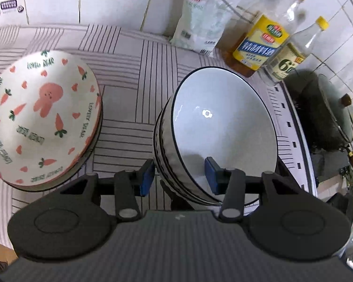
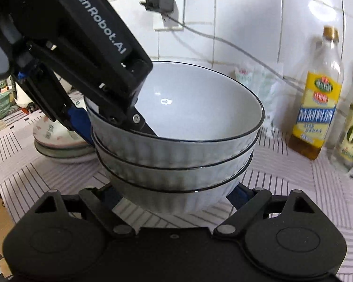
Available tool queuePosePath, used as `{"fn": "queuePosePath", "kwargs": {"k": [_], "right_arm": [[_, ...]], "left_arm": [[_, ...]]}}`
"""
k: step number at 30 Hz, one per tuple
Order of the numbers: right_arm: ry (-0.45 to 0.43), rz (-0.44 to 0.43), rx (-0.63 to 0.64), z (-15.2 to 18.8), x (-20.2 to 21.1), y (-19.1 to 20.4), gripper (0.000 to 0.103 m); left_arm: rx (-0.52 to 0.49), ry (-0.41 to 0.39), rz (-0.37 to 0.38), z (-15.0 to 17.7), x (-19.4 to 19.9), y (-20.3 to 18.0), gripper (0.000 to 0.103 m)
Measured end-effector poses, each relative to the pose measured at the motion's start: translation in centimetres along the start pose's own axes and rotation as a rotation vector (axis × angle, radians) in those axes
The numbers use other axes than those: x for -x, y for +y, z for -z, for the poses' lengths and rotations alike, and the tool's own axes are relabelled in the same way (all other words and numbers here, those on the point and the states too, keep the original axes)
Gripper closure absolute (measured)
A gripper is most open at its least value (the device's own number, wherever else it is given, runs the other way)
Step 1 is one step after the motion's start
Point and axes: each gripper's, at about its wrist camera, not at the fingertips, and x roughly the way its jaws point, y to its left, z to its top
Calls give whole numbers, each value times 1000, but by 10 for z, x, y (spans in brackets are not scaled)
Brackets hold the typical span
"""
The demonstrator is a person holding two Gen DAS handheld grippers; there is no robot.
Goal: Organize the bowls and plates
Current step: 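Lift the bowl stack with both tools and lower it onto the bunny plate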
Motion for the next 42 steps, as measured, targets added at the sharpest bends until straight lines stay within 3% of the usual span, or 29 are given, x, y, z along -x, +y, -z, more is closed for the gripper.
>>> {"fn": "queuePosePath", "kwargs": {"k": [12,20,26,31,42], "right_arm": [[-57,-84,16,-50,7,49,10],[-80,-157,61,-81,-29,96,10],[-79,-162,43,-92,-63,127,10],[-55,-114,34,-88,-90,140,10],[30,14,-63,-76,-128,159,10]], "left_arm": [[-5,-28,-60,-2,80,37,59],[31,-41,-117,-13,110,94,59],[8,-29,-142,-32,107,134,59],[-45,-21,-129,-44,89,161,58],[-191,83,-58,-63,47,188,58]]}}
